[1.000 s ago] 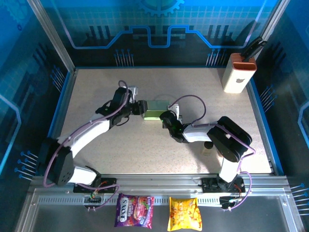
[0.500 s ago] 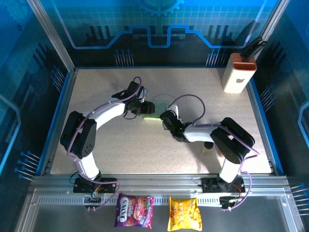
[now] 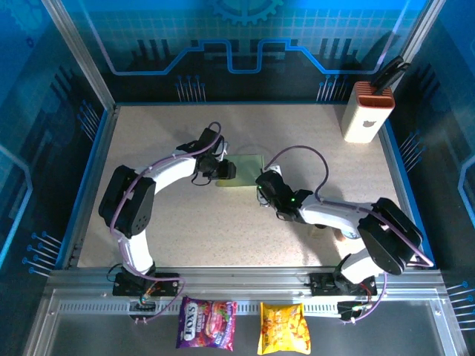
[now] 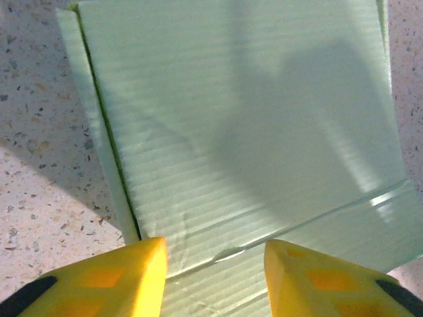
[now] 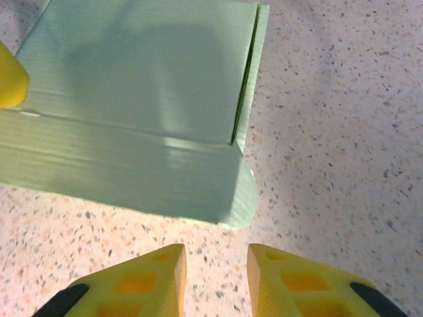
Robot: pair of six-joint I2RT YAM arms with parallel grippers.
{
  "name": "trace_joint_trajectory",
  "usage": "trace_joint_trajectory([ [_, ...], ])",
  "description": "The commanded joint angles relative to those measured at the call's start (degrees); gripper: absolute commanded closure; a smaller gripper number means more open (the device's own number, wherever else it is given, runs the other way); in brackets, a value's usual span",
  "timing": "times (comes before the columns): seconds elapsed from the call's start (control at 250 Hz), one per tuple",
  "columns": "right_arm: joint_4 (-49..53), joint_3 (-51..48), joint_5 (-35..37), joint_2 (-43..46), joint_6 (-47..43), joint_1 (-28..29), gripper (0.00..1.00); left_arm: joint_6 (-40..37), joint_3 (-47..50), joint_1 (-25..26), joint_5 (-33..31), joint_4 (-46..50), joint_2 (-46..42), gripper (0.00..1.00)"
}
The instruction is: Fold the paper box
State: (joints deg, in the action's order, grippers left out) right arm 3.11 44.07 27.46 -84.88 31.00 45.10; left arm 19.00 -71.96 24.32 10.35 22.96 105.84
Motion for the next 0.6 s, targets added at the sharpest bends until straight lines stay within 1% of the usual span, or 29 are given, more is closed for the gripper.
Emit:
trace_joint_trajectory([
  [0.0,4.7,0.5,-0.9,2.8,-1.1,1.0,0.69,-1.0,-0.7,0.1,-0.1,3.0,1.8,0.68],
  [0.124,6.9,3.2,-1.7,3.7,-2.8,0.4,0.69,-1.2,-0.8,0.0,-0.7,3.4,1.2,0.68],
  [0.196,8.3,5.3,-3.5,3.3,-3.9,-0.6,0.70,-1.3,-1.0,0.0,-1.0,3.3,-0.1,0.67],
  [0.248,9.1,6.8,-6.2,2.6,-5.1,-1.6,0.70,-1.2,-1.1,0.0,-1.3,3.2,-1.2,0.66],
  [0.352,11.4,11.9,-14.3,-0.1,-7.6,-4.1,0.70,-0.6,-1.1,-0.4,-1.0,2.6,-3.4,0.61],
  [0.444,13.8,15.9,-18.2,-3.1,-8.5,-6.5,0.71,-0.4,-1.2,-0.9,-1.2,2.5,-4.5,0.57],
  [0.599,18.5,22.6,-25.2,-9.0,-10.7,-10.9,0.69,-0.5,-1.3,-1.7,-1.6,3.2,-4.5,0.53],
])
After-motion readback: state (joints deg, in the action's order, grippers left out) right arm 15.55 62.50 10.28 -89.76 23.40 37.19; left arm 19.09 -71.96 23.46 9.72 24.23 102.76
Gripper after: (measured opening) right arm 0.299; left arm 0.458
